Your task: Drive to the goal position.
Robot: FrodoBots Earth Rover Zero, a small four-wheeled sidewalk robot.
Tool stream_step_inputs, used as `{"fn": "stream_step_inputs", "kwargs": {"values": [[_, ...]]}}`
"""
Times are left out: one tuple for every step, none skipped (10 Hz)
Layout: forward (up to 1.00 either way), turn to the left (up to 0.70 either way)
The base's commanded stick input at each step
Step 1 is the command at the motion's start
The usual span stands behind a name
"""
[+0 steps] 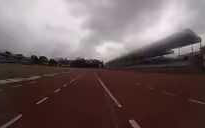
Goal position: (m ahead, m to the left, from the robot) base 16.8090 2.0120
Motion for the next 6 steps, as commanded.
{"fn": "stream_step_inputs", "kwargs": {"values": [[0.70, 0.00], [0.70, 0.00], [0.70, 0.00], [0.70, 0.00], [0.70, 0.00], [0.70, 0.00]]}}
